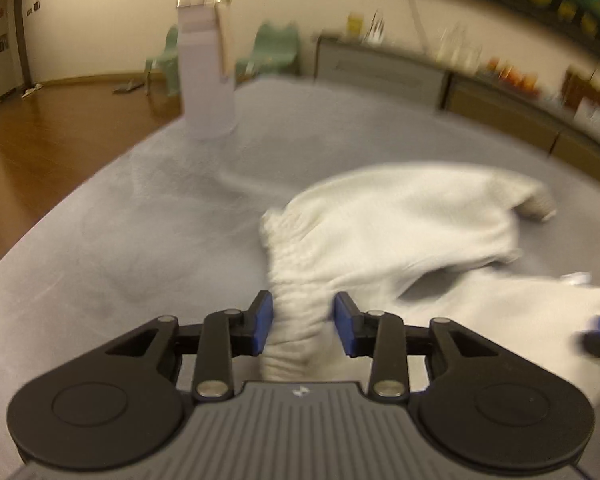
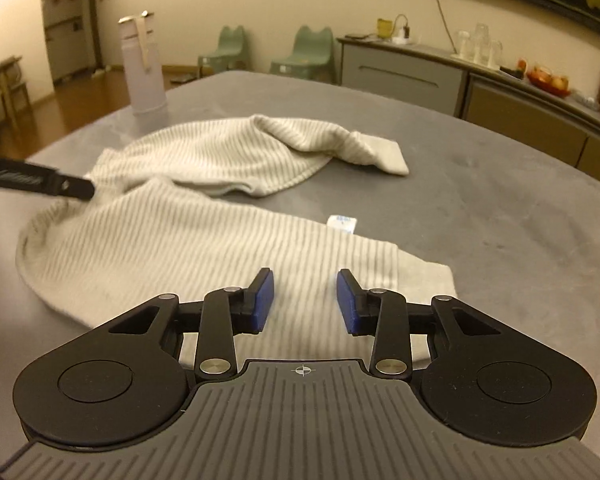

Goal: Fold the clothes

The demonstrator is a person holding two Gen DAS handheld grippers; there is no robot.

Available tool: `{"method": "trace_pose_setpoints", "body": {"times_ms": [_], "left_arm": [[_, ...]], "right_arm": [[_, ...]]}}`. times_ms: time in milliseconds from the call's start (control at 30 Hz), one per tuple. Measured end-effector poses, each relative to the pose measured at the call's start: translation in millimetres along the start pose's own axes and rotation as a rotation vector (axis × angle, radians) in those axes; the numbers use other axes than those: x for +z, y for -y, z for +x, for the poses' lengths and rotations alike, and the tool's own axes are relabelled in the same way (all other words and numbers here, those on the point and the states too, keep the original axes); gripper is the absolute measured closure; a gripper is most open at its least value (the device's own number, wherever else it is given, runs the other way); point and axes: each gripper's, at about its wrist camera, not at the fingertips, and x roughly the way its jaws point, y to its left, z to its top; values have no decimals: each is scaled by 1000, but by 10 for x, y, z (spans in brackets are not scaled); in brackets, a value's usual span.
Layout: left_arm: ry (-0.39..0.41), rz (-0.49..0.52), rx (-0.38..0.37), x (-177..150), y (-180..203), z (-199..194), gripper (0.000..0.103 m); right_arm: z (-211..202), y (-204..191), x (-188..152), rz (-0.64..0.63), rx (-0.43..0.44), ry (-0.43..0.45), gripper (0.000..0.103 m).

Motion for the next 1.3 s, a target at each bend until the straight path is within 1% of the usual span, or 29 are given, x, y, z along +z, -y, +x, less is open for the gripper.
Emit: {"method": "trace_pose_setpoints", "body": {"times_ms": [33,67,100,167,233,267,333,367,433,500,533,600,633,667,700,733,800,900,933,1000,1033,1067,1100,1133,1167,1200,1300], "left_arm": [[-8,3,25,13,-24,31,41],[-15,-7,38,12,-44,23,38],[-22,-22,32,-3,-61,7,39],[-22,-35,6,-2,-56,-68,42],[16,-40,-27,46,-49,-182,42],[39,-39,-36,78,-45,-231,42],[58,-34,-45,149,-32,-227,42],[54,-27,-46,174,-25,-186,42],[47,-15,-50,217,-14,-102,42],[41,-6,-54,231,-15,-10,42],[37,-7,-58,239,-28,40,42],[25,-21,-72,258,-84,149,42],[18,-27,-78,266,-111,199,42],[11,-29,-83,268,-136,238,42],[5,-28,-88,268,-160,272,42],[5,-25,-87,265,-180,292,42],[11,-5,-70,259,-186,295,42],[13,12,-41,249,-178,289,41],[12,8,-34,248,-177,285,41],[13,3,-20,247,-157,283,41],[14,2,-14,248,-142,282,41],[17,5,-10,246,-128,275,43],[23,10,-6,241,-118,265,43],[30,15,-3,236,-115,250,43],[40,20,-1,233,-120,230,43],[49,25,0,229,-126,210,43],[73,40,0,227,-125,156,43]], "right_arm": [[-43,40,-9,-2,-7,-21,64],[-86,81,-19,-4,-14,-42,65],[-126,120,-20,-5,-19,-60,65],[-162,176,69,9,-6,-68,64],[-198,232,158,24,6,-76,64],[-208,261,217,31,10,-75,59],[-139,326,509,55,-7,-17,55],[-45,395,668,85,-15,1,50],[206,530,960,147,-29,20,46],[543,643,1164,197,-61,-2,46],[692,659,1194,195,-72,-24,46],[983,688,1247,189,-90,-68,49],[1081,684,1232,175,-83,-90,58],[1133,682,1206,165,-67,-107,83],[1175,676,1182,154,-54,-119,89],[1154,657,1171,137,-52,-106,96],[1025,642,1177,121,-44,-79,97],[590,719,1276,187,20,0,98],[428,753,1328,225,46,27,98],[177,872,1470,352,90,57,98],[151,962,1544,438,89,58,97],[245,1073,1593,528,58,40,94],[349,1179,1636,610,25,19,85],[515,1257,1642,649,-23,-11,61],[665,1330,1640,687,-65,-37,52],[715,1358,1596,702,-69,-30,52],[613,1169,1425,548,-18,31,51]]}}
